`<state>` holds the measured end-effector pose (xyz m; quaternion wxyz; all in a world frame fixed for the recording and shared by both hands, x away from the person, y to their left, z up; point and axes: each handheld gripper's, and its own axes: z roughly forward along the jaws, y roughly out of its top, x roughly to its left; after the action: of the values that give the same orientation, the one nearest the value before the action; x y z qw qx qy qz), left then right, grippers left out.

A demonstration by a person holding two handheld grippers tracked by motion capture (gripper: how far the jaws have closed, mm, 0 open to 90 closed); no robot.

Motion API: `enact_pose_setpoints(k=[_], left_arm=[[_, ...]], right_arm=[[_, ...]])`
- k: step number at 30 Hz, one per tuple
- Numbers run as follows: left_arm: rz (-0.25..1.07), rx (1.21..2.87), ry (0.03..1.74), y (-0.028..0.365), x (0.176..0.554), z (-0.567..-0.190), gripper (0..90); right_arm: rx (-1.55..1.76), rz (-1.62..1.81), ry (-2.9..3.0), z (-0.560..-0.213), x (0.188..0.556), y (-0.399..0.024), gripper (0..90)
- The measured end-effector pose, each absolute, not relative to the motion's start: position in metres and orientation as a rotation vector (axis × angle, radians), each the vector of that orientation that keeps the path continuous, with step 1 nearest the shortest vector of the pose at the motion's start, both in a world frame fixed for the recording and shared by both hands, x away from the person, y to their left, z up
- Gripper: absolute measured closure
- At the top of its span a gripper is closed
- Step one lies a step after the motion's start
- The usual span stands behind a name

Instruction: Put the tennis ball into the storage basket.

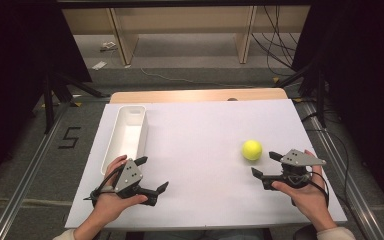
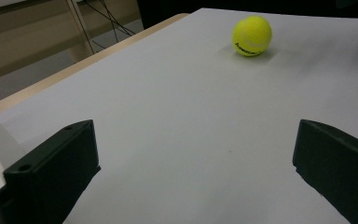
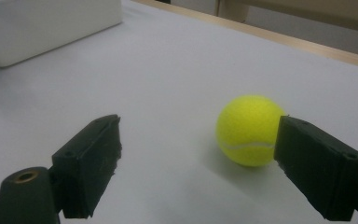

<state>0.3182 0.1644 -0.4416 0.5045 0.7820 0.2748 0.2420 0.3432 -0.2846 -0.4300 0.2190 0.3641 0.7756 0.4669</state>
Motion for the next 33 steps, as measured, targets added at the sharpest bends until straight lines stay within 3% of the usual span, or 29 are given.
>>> enact_pose_setpoints(k=[14,33], left_arm=[[0.587,1.887,0.648,0.164,0.316,-0.440,0.0],[0.573,1.889,0.621,0.163,0.315,-0.439,0.0]], right_arm=[[1.057,1.233,2.106,-0.429,0.346,-0.287,17.5],[1.118,1.127,2.119,-0.436,0.388,-0.278,13.0]])
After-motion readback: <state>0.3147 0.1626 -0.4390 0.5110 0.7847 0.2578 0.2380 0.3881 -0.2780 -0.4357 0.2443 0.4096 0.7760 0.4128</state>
